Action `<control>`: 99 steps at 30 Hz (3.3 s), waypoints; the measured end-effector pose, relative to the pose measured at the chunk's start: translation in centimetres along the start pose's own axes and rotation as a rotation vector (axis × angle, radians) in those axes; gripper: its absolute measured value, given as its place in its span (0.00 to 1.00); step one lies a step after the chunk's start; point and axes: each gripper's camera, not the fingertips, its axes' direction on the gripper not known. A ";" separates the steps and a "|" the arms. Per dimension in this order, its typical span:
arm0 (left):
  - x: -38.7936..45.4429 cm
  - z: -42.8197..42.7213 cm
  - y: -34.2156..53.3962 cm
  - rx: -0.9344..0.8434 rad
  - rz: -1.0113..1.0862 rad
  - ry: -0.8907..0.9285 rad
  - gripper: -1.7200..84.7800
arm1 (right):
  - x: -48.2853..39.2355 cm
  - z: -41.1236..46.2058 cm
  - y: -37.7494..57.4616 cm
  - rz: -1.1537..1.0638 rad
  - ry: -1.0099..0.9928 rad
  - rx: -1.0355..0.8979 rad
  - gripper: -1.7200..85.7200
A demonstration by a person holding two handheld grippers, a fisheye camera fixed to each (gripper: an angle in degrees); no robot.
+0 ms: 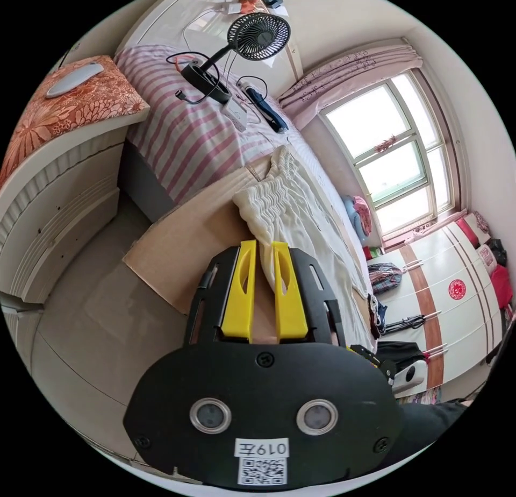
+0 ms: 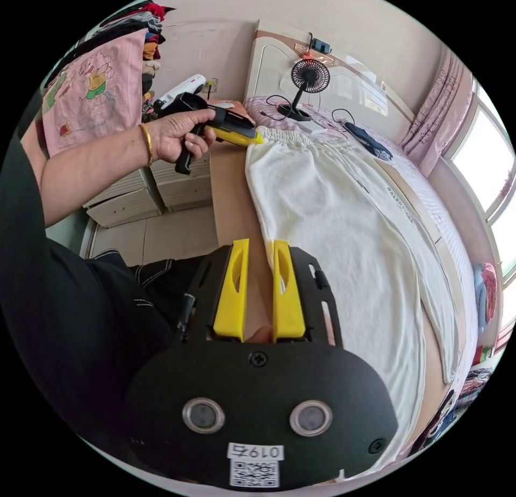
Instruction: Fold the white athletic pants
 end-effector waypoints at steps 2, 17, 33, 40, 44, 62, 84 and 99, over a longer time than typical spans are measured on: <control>-0.3 0.2 -0.6 -0.014 -0.019 0.019 0.06 | -1.1 0.1 -0.1 -0.033 0.061 -0.012 0.12; 0.7 0.5 -1.6 -0.043 0.001 -0.049 0.04 | -0.8 -0.2 1.2 -0.020 0.145 -0.046 0.01; 0.7 -0.2 0.0 -0.010 0.009 -0.113 0.04 | 0.8 0.4 6.3 -0.041 0.058 -0.033 0.02; 0.5 0.7 0.3 -0.006 0.006 -0.112 0.04 | 2.8 0.0 9.7 -0.011 0.102 -0.034 0.08; 0.9 1.0 0.4 -0.002 0.012 -0.133 0.03 | 6.8 -3.2 15.1 0.146 0.211 -0.048 0.08; 0.8 1.9 -1.5 -0.035 -0.069 -0.134 0.04 | 13.6 -3.2 42.9 0.087 0.846 -0.821 0.02; 0.2 1.8 -3.8 -0.028 -0.060 -0.136 0.03 | 16.9 5.2 50.1 -0.215 0.775 -1.016 0.01; -0.8 1.7 -5.4 -0.049 -0.060 -0.135 0.03 | 18.8 7.3 54.1 -0.127 0.729 -1.028 0.01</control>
